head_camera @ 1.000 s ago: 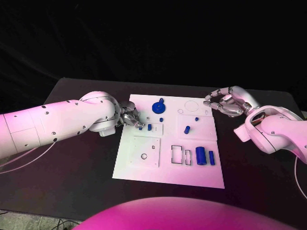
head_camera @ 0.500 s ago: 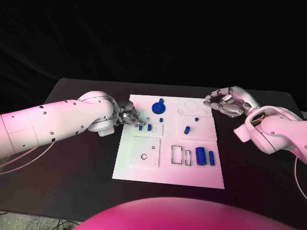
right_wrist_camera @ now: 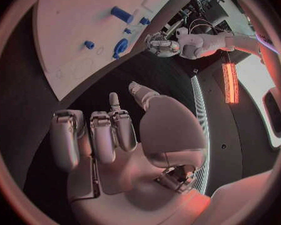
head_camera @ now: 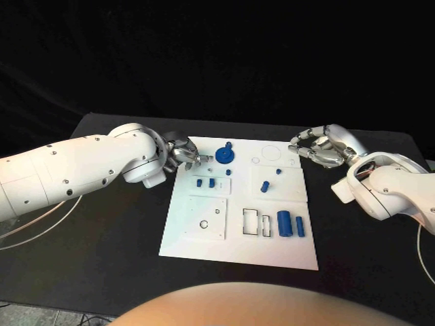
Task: Assemble the parts on the task board
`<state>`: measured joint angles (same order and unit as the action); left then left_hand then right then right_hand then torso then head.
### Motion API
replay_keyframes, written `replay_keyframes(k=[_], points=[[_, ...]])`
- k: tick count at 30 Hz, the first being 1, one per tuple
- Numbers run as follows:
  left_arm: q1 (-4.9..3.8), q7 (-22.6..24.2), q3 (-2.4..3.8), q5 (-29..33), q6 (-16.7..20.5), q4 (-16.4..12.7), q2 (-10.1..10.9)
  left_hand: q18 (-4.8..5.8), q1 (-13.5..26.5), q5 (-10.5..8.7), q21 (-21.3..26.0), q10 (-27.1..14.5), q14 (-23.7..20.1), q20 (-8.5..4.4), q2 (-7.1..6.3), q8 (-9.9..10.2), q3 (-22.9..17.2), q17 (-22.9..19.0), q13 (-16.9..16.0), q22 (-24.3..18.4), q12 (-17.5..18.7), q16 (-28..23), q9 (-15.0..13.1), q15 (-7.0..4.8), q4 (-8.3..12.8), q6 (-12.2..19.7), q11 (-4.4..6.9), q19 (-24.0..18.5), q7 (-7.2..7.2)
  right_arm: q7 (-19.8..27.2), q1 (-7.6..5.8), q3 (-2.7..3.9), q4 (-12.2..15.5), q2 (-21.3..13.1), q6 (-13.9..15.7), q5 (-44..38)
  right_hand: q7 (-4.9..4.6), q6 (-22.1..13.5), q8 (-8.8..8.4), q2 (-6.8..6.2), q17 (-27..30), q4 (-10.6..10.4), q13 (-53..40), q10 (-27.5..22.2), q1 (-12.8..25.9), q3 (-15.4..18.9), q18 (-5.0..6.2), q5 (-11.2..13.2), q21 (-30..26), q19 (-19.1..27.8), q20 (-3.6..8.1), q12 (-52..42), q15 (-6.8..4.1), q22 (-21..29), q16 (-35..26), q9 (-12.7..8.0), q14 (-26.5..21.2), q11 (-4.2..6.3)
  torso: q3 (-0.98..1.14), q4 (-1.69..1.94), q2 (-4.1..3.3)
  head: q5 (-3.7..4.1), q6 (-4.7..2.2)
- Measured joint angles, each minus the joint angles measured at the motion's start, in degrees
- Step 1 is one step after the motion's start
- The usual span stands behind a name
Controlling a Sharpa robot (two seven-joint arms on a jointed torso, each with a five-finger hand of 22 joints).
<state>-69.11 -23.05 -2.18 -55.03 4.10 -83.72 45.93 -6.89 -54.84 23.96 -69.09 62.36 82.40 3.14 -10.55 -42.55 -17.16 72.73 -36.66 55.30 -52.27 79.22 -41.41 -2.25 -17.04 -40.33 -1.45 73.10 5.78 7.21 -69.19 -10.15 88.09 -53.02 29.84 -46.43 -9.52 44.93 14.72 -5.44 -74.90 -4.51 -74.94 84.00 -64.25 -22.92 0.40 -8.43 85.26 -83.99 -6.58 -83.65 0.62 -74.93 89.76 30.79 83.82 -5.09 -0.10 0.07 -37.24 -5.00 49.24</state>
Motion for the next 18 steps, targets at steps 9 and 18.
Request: replay_keyframes(k=[9,18], points=[[-0.52,13.26,-0.6,-0.66,7.71,0.98,-2.84,-2.91,-25.43,0.19,27.75,-14.25,-20.9,4.0,-3.47,8.98,-8.87,-27.57,11.57,-27.65,11.79,-28.46,11.06,4.19,3.61,5.01,-4.7,-12.64,4.26,0.14,0.09,0.0,-0.3,0.09,0.05,0.13,0.0,0.0,0.0,0.0,0.0,-0.17,0.01,0.0,0.0,0.17,0.0,0.0,-0.26,0.0,0.0,0.0,0.0,0.01,0.0,0.0,0.0,0.0,0.03,-0.06,-0.06,0.82,-0.96],[-0.29,23.95,-2.83,-14.53,10.99,3.81,-6.45,-2.9,-28.82,-0.03,22.49,-11.93,-16.52,2.99,-4.75,14.57,-8.3,-25.65,20.53,-23.84,18.0,-20.82,19.65,3.29,7.03,-1.24,-3.86,-10.21,3.18,0.39,0.18,0.0,-0.36,0.15,0.07,0.36,0.0,0.0,0.0,0.0,0.0,-0.17,0.01,0.0,0.0,0.17,0.0,0.0,-0.26,0.0,0.0,0.0,0.0,0.01,0.0,-0.01,0.0,0.0,-0.01,-0.07,-0.12,1.39,-1.6]])
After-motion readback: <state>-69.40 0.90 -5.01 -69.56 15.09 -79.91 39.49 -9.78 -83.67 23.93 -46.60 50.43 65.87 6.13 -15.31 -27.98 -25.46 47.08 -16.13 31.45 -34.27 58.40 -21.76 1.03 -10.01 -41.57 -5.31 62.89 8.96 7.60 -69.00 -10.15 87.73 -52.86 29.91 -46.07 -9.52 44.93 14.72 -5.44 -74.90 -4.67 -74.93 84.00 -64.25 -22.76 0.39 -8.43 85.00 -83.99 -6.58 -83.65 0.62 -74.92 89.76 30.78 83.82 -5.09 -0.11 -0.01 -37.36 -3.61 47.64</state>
